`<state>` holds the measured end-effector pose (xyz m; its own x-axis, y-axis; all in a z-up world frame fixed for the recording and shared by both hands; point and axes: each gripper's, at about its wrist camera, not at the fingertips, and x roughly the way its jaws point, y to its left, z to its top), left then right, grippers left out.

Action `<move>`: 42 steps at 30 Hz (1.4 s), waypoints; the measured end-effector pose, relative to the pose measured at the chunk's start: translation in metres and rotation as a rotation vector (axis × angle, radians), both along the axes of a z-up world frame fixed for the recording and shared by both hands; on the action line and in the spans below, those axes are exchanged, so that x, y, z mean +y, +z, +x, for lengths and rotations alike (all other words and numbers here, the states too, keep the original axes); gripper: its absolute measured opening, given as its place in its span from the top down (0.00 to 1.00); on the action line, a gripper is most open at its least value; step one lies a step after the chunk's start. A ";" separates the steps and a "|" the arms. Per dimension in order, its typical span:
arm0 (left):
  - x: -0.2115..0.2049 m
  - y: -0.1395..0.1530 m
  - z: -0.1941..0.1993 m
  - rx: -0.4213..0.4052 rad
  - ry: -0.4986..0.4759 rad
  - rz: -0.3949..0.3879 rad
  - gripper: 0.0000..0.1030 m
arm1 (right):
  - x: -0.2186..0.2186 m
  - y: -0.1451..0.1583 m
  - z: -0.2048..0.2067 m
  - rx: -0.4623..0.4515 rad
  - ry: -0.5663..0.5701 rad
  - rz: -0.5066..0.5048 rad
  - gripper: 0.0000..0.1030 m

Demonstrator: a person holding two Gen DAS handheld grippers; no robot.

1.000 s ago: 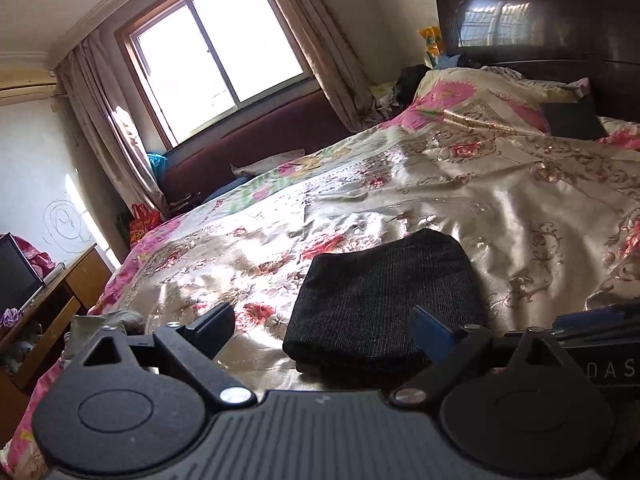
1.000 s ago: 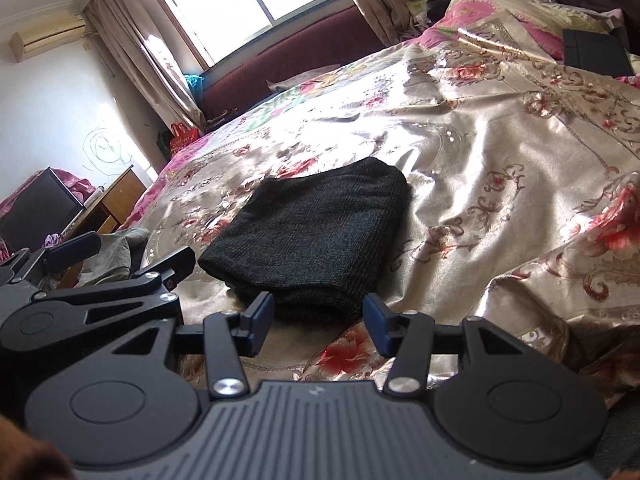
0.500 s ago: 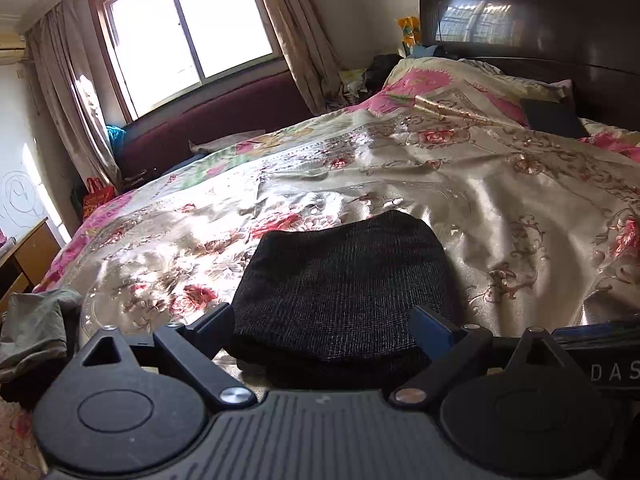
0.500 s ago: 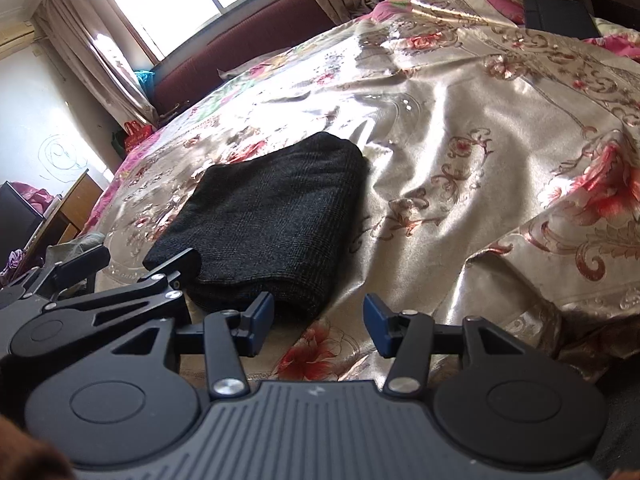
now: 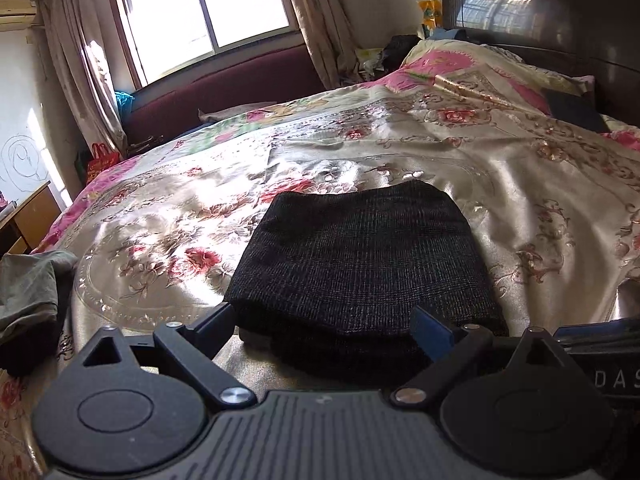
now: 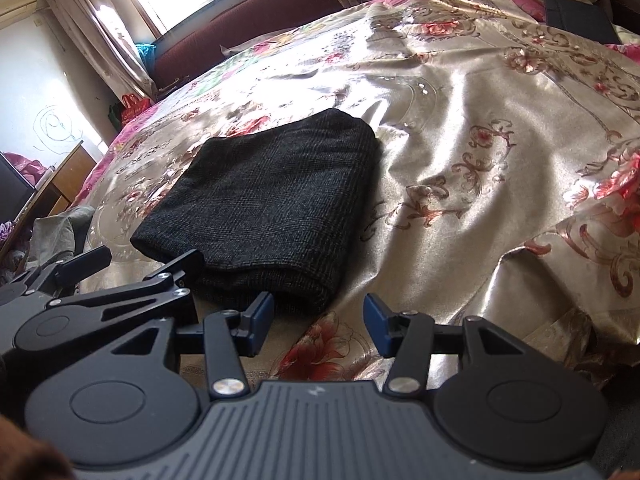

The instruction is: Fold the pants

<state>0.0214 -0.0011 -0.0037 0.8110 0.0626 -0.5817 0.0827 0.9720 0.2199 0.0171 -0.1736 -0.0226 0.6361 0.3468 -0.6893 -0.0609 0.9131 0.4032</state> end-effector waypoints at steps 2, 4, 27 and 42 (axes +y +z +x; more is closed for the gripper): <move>0.001 0.000 -0.002 0.003 0.007 0.002 0.00 | 0.001 0.001 -0.001 -0.002 0.007 -0.006 0.49; 0.002 0.002 -0.003 0.011 0.012 0.002 0.00 | 0.002 0.002 -0.003 -0.011 0.016 -0.008 0.49; -0.034 0.015 -0.006 -0.046 -0.028 0.163 0.00 | -0.025 -0.004 -0.008 -0.001 -0.034 0.098 0.49; -0.016 0.003 0.004 -0.025 -0.014 0.078 0.00 | -0.011 -0.001 -0.002 -0.004 -0.028 0.042 0.52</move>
